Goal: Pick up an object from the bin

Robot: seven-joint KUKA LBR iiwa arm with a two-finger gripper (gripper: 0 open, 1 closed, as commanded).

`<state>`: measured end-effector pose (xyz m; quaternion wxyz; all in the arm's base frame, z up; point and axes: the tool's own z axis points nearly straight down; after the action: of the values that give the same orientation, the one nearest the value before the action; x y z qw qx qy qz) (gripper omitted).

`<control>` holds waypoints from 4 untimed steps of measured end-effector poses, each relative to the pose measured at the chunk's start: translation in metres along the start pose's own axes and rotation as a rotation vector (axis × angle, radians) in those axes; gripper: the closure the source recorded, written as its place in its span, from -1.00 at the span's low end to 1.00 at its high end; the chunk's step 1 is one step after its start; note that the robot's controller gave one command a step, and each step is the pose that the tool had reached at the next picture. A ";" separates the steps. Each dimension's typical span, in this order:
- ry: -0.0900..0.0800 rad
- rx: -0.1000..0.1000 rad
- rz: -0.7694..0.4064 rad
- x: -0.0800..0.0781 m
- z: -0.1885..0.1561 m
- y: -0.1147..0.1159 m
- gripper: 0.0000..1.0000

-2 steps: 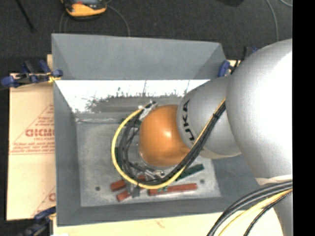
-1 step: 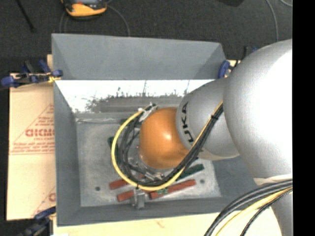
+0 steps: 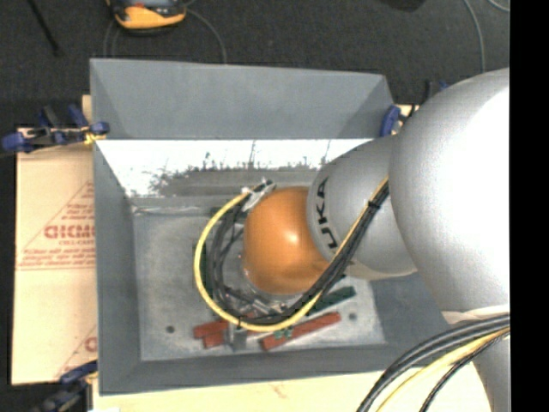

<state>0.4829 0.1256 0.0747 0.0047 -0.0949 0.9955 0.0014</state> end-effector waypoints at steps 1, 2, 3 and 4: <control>0.000 0.000 0.000 0.000 0.000 0.000 1.00; 0.013 0.002 0.014 0.001 -0.051 -0.001 1.00; 0.006 0.002 -0.017 -0.047 -0.072 -0.030 -1.00; 0.006 0.002 -0.016 -0.047 -0.072 -0.030 -1.00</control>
Offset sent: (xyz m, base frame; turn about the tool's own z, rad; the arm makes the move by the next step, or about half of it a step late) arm 0.0012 -0.0017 0.1043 0.0347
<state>0.5336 0.1045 0.1466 0.0016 -0.1030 0.9947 0.0002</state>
